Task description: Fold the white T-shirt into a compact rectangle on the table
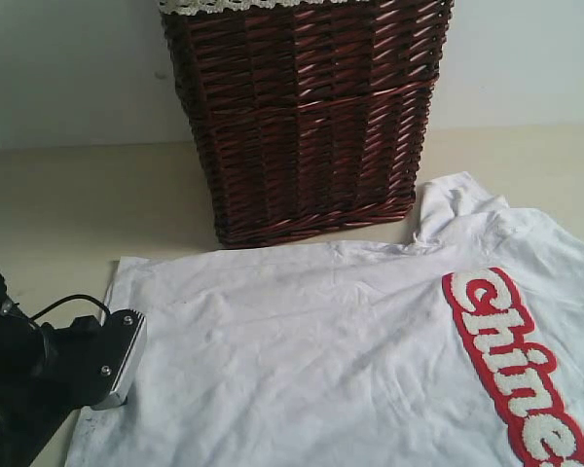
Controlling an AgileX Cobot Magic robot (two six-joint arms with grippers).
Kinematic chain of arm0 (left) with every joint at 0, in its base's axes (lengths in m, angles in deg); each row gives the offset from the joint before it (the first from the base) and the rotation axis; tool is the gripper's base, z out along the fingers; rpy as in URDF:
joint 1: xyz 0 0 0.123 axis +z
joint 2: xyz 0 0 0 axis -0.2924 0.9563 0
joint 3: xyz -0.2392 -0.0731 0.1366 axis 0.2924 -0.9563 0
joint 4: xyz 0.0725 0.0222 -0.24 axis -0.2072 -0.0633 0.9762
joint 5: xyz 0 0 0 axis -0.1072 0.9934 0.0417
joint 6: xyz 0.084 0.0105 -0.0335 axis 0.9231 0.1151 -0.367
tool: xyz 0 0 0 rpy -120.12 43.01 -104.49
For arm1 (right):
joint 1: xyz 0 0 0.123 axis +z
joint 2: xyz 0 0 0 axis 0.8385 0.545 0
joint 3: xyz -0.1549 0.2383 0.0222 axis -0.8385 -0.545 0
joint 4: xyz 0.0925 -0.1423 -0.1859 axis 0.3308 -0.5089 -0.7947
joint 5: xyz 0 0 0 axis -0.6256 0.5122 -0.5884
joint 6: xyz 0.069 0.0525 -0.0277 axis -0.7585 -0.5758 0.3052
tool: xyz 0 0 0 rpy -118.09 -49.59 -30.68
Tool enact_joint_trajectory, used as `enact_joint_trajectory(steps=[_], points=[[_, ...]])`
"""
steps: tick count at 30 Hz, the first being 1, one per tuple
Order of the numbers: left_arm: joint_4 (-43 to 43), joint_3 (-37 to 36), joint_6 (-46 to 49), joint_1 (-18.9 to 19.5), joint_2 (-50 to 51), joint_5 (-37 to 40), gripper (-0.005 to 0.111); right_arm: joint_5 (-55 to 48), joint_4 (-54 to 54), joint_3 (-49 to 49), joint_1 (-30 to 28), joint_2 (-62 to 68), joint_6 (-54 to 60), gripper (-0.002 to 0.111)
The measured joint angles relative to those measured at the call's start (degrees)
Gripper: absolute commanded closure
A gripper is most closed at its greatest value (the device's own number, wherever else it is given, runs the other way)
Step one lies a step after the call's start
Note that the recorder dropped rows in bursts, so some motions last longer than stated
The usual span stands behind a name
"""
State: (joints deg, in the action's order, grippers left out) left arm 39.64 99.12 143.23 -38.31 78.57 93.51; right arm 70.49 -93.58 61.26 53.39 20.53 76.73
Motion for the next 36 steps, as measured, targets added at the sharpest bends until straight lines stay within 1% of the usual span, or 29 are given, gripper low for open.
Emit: enact_joint_trajectory(steps=[3, 8, 11, 12, 14, 15, 19, 22, 28, 29, 30, 31, 32, 33, 36], points=[[0.0, 0.0, 0.0, 0.0, 0.0, 0.0, 0.002, 3.2, -8.1, 0.0, 0.0, 0.0, 4.2, 0.108], [0.0, 0.0, 0.0, -0.1, 0.0, 0.0, 0.002, 6.0, -11.5, 0.8, 1.4, 1.6, 5.2, 0.108], [0.0, 0.0, 0.0, -0.1, 0.0, 0.0, 0.002, 5.8, -11.9, 3.9, 1.7, 12.6, 5.2, 0.108], [0.0, 0.0, 0.0, -0.1, 0.0, 0.0, 0.002, 4.7, -11.7, 5.7, 1.7, 19.8, 5.2, 0.108], [0.0, 0.0, 0.0, -0.1, 0.0, 0.0, 0.002, 2.0, -11.5, 9.8, 1.7, 30.0, 5.2, 0.108], [0.0, 0.0, 0.0, -0.1, 0.0, 0.0, 0.002, 0.1, -11.2, 13.2, 1.7, 37.5, 5.3, 0.108], [0.0, 0.0, 0.0, -0.1, 0.0, 0.0, 0.002, -4.4, -9.9, 24.0, 1.9, 55.3, 5.3, 0.108], [0.0, 0.0, 0.0, -0.1, 0.0, 0.0, 0.002, -2.6, -5.1, 31.3, 2.0, 60.3, 5.3, 0.108], [0.0, 0.0, 0.0, -0.1, 0.0, 0.0, 0.002, 3.7, 13.3, 46.6, 2.1, 64.0, 5.3, 0.108], [0.0, 0.0, 0.0, -0.1, 0.0, 0.0, 0.002, 4.2, 15.9, 53.4, 2.1, 67.3, 6.8, 0.108], [0.0, 0.0, 0.0, -0.1, 0.0, 0.0, 0.002, 4.2, 16.5, 56.3, 2.1, 69.4, 8.3, 0.108], [0.0, 0.0, 0.0, -0.1, 0.0, 0.0, 0.002, 2.5, 17.1, 63.1, 2.1, 74.3, 11.9, 0.108], [0.0, 0.0, 0.0, -0.1, 0.0, 0.0, 0.002, 1.0, 17.2, 66.3, 2.1, 76.3, 13.4, 0.108], [0.0, 0.0, 0.0, -0.1, 0.0, 0.0, 0.002, -2.8, 17.8, 71.5, 2.1, 81.1, 17.0, 0.108], [0.0, 0.0, 0.0, -0.1, 0.0, 0.0, 0.002, -8.1, 21.0, 76.8, 2.1, 88.9, 24.0, 0.108]])
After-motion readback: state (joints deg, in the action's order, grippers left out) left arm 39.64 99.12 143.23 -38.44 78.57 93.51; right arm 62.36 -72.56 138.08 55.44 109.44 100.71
